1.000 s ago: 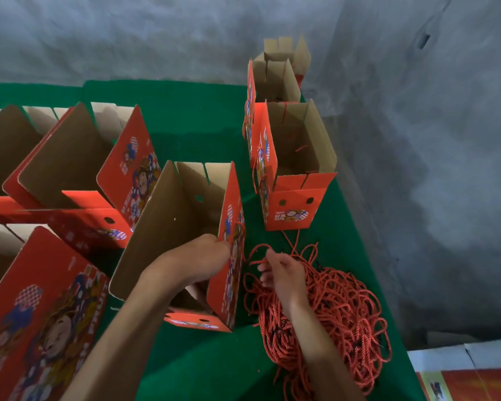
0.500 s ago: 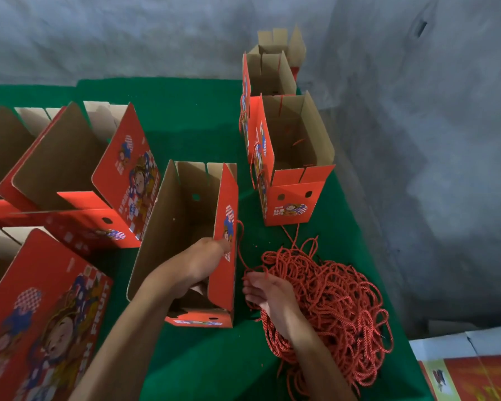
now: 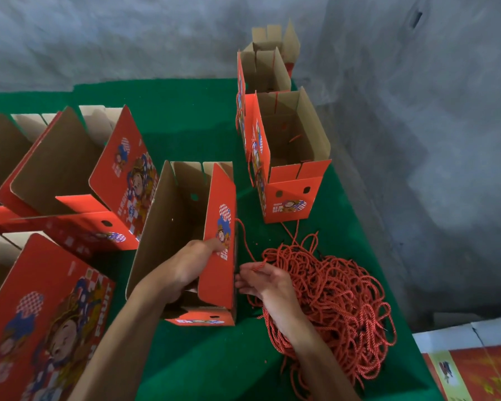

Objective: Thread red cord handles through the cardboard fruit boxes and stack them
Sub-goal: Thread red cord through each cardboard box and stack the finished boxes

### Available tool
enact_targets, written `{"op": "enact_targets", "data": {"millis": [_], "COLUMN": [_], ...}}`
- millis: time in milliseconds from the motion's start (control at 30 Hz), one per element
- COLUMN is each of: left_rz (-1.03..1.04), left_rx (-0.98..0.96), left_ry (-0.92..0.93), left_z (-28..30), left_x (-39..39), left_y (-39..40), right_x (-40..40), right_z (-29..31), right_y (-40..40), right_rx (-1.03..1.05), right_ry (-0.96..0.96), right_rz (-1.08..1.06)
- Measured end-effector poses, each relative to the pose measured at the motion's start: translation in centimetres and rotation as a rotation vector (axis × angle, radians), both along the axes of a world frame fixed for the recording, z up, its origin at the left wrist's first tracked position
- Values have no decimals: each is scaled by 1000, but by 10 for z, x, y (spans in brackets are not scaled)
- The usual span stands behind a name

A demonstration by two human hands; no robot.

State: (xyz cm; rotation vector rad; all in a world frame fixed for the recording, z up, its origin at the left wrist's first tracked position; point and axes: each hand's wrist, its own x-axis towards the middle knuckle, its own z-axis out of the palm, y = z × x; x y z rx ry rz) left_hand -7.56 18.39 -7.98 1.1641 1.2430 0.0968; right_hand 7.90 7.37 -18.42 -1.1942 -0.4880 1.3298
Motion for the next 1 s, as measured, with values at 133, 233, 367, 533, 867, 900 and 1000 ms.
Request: {"op": "enact_targets", "data": {"millis": [133,233,367,533,867,900,1000], "left_rz": [0,-7,-29,-15,-520,-518,-546], "left_rx": [16,52,70,-11,408,432,416], "left_ry": [-30,-22,3,-67,422,466,537], "left_z": [0,2,3,9,9,10,9], "left_x": [-1,-1,-1,1,16,19,23], "left_y": [-4,-3,-4,-7,-7,-9,-11], "right_x": [-2,-2,-4,2,-17,-15,-2], "right_z": [-1,-2,-4,-3,-3,-3,-5], "right_y": [2,3,7,11,16,14,12], "right_rx": [18,23,15,21,-45,-48,-91], "right_ry": [-63,-106,-129,-276,-202,-197,-268], "right_rz": [-4,16,35,100,-24,-12,97]}}
